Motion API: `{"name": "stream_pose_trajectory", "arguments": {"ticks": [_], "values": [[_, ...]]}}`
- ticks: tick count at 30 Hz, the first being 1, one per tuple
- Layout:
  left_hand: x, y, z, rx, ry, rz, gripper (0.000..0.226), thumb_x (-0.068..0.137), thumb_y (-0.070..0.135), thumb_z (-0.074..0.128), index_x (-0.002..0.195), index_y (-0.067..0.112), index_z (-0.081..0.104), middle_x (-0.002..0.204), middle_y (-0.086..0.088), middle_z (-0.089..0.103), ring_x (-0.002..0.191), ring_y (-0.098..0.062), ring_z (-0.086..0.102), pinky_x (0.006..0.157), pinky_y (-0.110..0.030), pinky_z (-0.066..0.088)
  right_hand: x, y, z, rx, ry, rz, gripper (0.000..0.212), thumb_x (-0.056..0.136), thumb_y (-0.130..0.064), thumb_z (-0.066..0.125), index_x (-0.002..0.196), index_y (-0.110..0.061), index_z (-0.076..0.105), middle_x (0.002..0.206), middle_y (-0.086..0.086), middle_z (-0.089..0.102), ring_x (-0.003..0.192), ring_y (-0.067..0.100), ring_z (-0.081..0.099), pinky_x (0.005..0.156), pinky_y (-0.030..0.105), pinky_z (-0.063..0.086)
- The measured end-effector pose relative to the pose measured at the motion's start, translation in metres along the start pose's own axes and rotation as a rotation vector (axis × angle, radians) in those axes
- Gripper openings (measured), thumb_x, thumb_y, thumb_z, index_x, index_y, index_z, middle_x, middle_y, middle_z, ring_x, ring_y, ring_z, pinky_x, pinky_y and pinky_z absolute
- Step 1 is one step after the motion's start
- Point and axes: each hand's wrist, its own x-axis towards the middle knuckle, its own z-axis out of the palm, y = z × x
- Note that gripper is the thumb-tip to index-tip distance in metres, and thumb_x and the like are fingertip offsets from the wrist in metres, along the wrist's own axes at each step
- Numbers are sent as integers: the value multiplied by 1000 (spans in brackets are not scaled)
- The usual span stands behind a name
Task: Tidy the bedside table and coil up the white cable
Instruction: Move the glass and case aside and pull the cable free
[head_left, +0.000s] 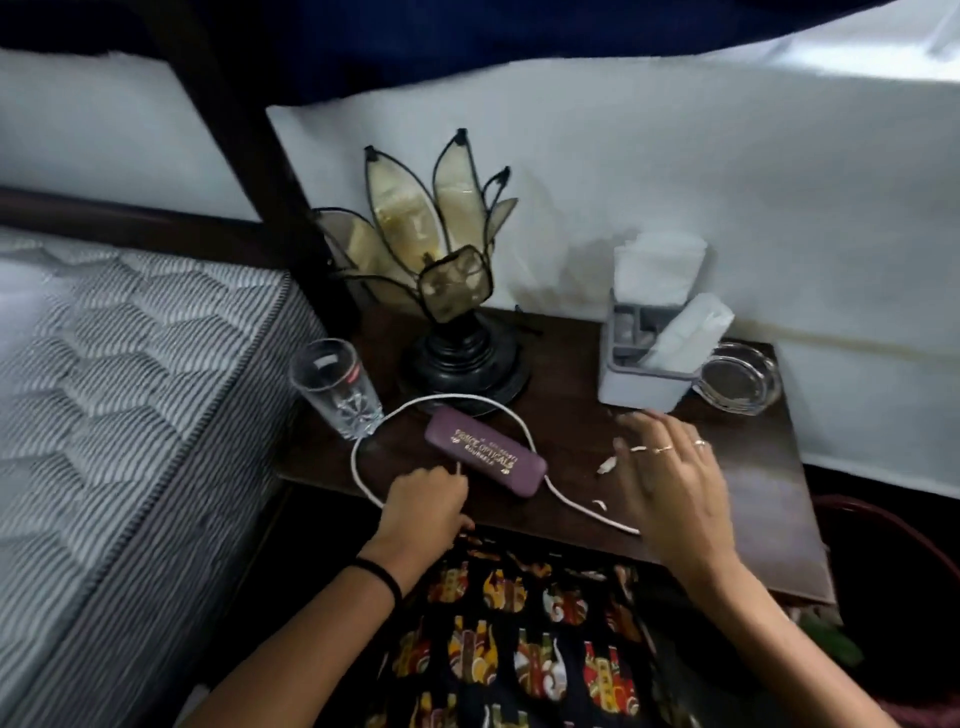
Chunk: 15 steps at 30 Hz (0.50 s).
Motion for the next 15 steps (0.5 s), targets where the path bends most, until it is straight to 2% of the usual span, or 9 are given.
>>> {"name": "stream_pose_trajectory", "arguments": {"ticks": [3,5,7,9,12,15], "values": [[-11,-21,10,10,-6,96,28,88,36,57,104,13,60,107,-13,65,98,-34,62,75,-39,48,17,-50,17,120,-136,-130,17,88,-17,58,103,-10,64,108,7,64,99,25,59,85,35,44],[-18,-40,20,-7,31,129,28,91,32,51,116,20,59,120,-15,62,108,-32,60,84,-37,48,34,-84,30,158,-300,-189,21,90,-19,58,109,-12,62,113,5,61,103,27,59,88,35,45],[-24,-58,31,-46,68,135,37,94,30,45,131,32,48,137,-18,50,124,-27,50,97,-33,42,53,-121,47,206,-468,-196,32,92,-26,55,123,-18,56,125,2,54,114,25,54,92,36,46],[-27,-67,41,-115,78,93,43,95,32,43,136,43,38,142,-14,46,123,-24,51,96,-31,43,72,-153,68,238,-590,-206,43,93,-29,55,134,-24,46,134,2,46,121,27,50,94,39,48],[-26,-64,49,-194,72,41,47,94,34,46,137,46,33,144,-12,43,116,-27,55,92,-35,47,95,-188,101,315,-690,-129,70,85,-30,67,144,-31,29,140,8,39,124,35,47,99,48,45],[-24,-63,54,-258,82,30,48,94,32,47,138,45,33,146,-12,40,119,-27,52,95,-36,46,109,-203,131,424,-706,46,95,73,-33,78,148,-25,18,141,14,42,127,35,47,102,46,43]]}}
